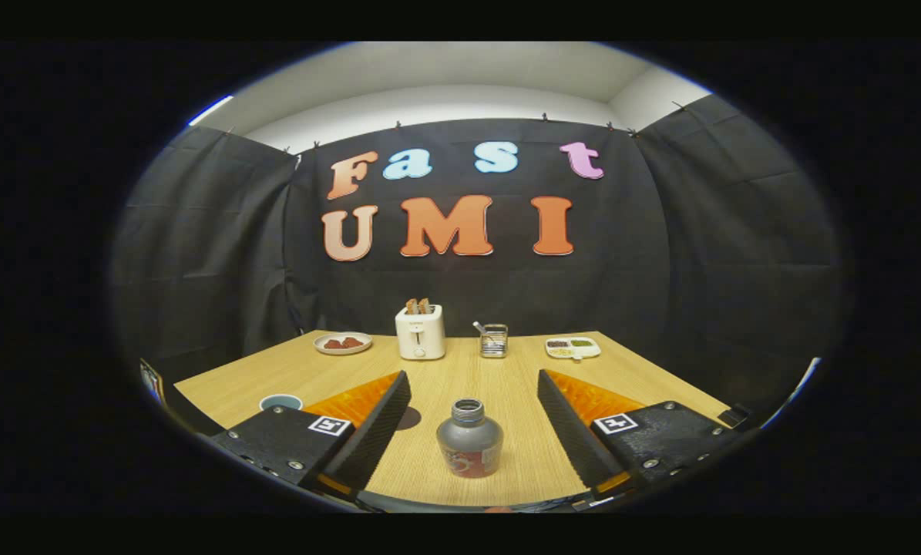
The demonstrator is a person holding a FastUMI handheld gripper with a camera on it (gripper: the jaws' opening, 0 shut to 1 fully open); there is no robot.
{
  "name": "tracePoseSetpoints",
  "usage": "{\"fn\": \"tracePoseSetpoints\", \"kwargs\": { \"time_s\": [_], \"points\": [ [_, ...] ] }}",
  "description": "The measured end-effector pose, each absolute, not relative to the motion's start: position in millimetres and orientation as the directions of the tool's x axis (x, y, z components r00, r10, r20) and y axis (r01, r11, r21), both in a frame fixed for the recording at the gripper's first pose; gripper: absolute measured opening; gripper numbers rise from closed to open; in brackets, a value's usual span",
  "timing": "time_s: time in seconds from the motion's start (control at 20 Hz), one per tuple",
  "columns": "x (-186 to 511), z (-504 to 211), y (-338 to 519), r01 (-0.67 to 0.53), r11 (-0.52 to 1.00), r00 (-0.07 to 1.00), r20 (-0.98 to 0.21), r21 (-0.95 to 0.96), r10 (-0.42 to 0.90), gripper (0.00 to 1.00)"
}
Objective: Take the bottle from table, then pour the juice into the cup, finally place the bottle on the coaster
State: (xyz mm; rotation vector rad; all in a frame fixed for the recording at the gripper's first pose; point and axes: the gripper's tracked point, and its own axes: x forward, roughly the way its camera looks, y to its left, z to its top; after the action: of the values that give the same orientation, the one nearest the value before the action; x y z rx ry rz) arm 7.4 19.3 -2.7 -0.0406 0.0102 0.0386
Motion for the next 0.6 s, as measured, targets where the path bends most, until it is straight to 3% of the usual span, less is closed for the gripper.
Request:
{"fn": "tracePoseSetpoints", "kwargs": {
  "time_s": [0.6],
  "points": [
    [22,-26,20,-0.061,0.998,0.997,-0.042,0.007,0.061,0.98]
  ]
}}
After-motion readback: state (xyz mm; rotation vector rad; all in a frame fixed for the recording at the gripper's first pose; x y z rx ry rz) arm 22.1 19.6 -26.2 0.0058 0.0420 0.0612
